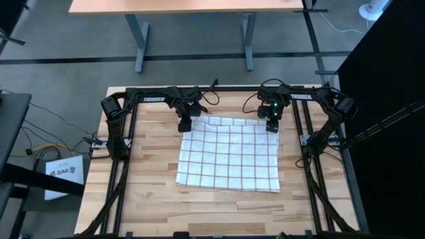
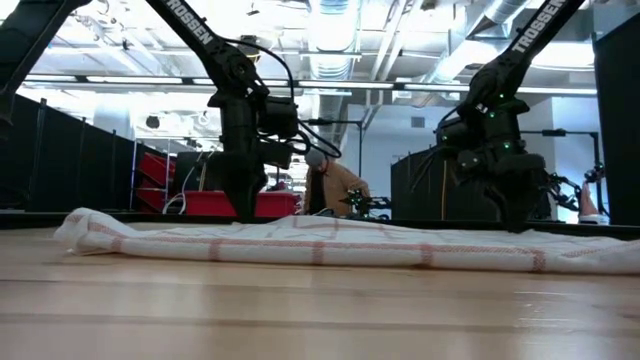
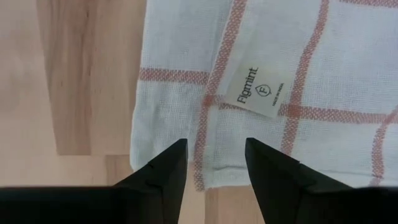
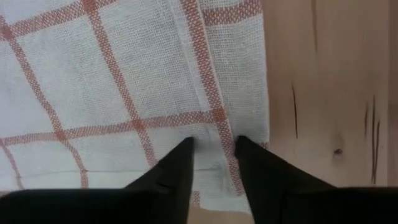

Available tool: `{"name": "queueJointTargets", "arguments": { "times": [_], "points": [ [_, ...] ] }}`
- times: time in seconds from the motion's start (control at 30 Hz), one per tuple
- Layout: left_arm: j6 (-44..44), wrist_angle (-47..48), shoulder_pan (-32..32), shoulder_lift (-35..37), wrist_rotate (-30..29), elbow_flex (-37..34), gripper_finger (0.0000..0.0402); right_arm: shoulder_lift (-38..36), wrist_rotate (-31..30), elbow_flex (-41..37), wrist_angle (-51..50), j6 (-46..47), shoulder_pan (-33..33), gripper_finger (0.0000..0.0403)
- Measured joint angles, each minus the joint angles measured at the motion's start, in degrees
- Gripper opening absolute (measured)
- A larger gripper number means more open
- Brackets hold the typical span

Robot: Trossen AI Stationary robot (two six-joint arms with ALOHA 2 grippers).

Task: Roll towel
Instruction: Fold the white striped towel

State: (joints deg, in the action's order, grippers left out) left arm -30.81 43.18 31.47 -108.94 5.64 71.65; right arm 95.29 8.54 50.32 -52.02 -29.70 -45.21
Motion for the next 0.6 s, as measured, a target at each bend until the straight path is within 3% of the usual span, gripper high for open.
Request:
{"name": "queueJointTargets", "arguments": {
  "times": [0.2, 0.6],
  "points": [
    [0.0, -0.51, 0.17, 0.02, -0.01, 0.01, 0.0148, 0.02, 0.0, -0.02, -0.49, -0.26, 0.0, 0.0007],
    [0.11, -0.55, 0.17, 0.04, -0.03, 0.03, 0.0148, 0.0, 0.04, -0.02, -4.61, 2.6, 0.0, 0.0]
  ]
}}
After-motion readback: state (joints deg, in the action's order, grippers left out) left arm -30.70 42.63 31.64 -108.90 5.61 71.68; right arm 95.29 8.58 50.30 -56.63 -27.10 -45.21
